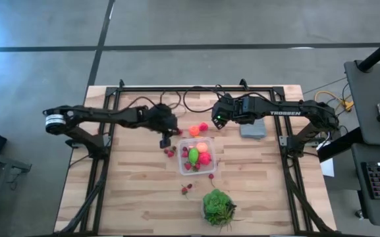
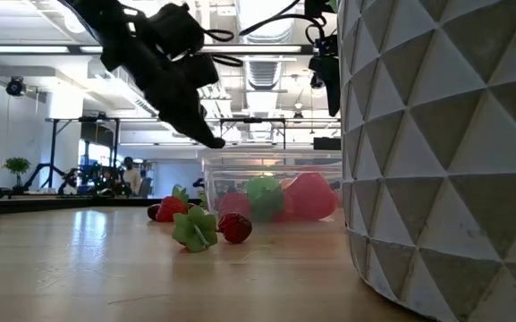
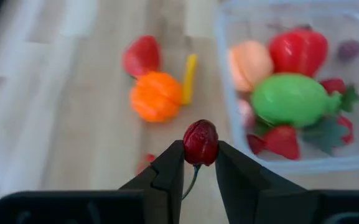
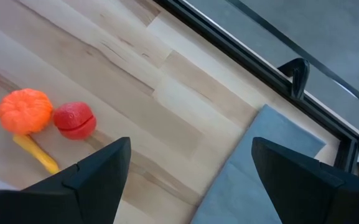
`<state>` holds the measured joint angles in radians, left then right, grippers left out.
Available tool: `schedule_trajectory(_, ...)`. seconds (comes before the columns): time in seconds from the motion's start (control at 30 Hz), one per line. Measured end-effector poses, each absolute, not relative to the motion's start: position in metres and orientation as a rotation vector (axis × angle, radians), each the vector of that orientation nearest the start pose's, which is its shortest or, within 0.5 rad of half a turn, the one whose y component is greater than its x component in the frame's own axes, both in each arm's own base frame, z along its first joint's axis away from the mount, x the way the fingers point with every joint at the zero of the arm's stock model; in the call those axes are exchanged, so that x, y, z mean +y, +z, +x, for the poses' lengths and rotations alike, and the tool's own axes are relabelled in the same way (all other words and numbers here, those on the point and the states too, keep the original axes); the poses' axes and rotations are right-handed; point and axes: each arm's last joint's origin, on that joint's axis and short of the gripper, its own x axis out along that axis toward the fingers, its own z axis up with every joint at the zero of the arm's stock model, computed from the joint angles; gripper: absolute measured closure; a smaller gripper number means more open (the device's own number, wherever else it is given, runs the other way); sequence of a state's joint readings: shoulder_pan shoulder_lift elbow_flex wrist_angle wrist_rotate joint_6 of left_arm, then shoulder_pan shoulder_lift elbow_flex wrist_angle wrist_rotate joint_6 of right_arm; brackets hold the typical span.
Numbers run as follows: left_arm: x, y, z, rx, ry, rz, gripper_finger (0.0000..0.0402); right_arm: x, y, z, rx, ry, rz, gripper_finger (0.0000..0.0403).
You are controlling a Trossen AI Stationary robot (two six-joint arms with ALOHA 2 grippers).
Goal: Pick and placing Produce into tupperware
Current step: Put the red cherry into the transparent container
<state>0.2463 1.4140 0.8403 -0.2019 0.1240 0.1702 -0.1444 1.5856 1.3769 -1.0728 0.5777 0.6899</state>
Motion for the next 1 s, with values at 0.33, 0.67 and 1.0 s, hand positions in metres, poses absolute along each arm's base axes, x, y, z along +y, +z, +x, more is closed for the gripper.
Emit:
schedule_trajectory(0.33,0.015,0.204,0.292,0.797,-0.006,0.058,0.0332,-0.041,0.285,0.274,1.201,-1.052,0.338,0.0076)
schedule_trajectory(0.67,0.01,0.214,0.308,0.741,0.166,-0.131,0.0332,-0.009,0.286,0.276,1.223,-0.932,0.156,0.0076)
schedule_trajectory(1.0,0.006,0.191,0.336,0.774,0.32,-0.488,0.0244,0.007,0.292,0.269,1.207,-0.895,0.054,0.0076)
